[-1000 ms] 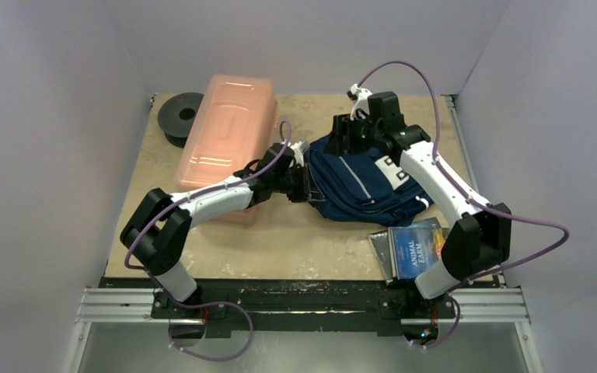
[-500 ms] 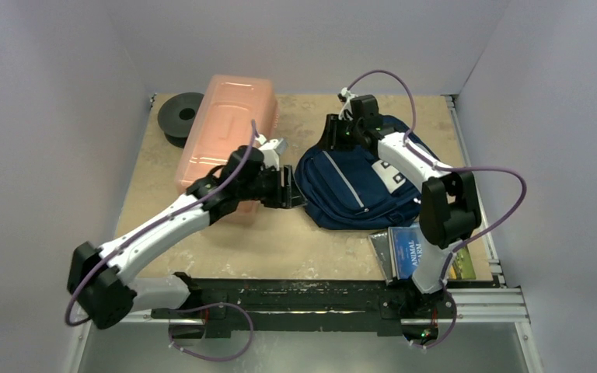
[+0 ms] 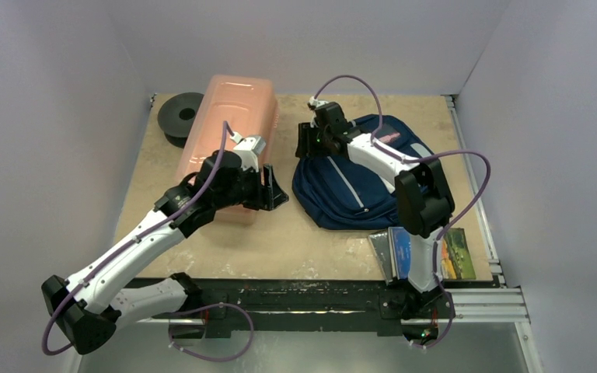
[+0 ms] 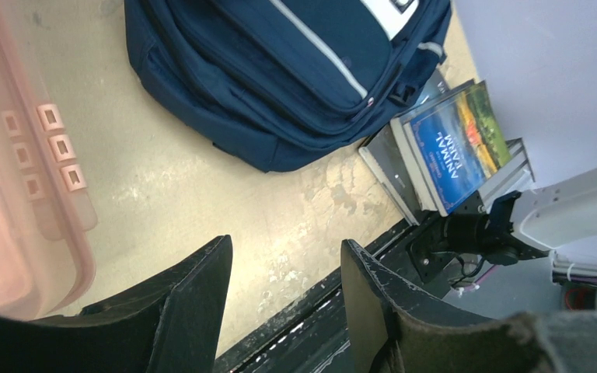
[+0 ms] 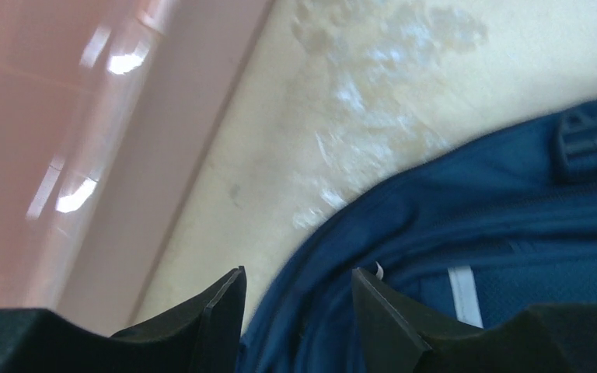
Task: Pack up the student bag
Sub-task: Place the book in the student bag, then zip the student bag at the center of the board.
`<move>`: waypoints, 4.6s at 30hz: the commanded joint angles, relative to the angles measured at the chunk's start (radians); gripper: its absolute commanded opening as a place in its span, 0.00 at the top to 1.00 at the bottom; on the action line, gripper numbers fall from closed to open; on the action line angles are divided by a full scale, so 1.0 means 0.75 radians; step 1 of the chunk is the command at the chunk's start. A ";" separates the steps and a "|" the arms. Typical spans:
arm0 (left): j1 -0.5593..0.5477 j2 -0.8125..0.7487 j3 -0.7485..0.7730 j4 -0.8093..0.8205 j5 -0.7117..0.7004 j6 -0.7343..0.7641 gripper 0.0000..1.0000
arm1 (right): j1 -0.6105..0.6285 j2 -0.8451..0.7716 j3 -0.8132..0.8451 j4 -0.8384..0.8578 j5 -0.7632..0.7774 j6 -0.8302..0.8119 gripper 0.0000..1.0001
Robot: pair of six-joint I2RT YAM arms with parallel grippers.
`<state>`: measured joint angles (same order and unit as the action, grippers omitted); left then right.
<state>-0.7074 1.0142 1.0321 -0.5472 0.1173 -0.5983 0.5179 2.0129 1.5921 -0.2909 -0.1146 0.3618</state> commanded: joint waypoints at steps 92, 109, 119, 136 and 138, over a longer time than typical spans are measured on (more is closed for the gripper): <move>0.203 1.431 0.927 0.310 0.986 0.882 0.68 | -0.267 -1.048 -1.252 0.888 -0.222 -0.174 1.00; 0.188 1.494 1.035 0.296 0.883 0.874 0.51 | -0.279 -1.046 -1.251 0.882 -0.249 -0.180 1.00; 0.172 1.588 1.162 0.110 0.928 0.907 0.40 | -0.282 -1.036 -1.249 0.897 -0.274 -0.170 1.00; 0.179 1.602 1.226 -0.023 1.140 0.942 0.58 | -0.286 -1.032 -1.245 0.896 -0.286 -0.177 1.00; 0.183 1.571 1.193 -0.039 1.161 0.958 0.58 | -0.288 -1.017 -1.245 0.909 -0.295 -0.170 1.00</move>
<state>-0.5594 2.2734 1.9629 -0.5201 0.8536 0.0734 0.2989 1.2720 0.6216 0.2787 -0.2672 0.2012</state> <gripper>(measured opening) 0.436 0.046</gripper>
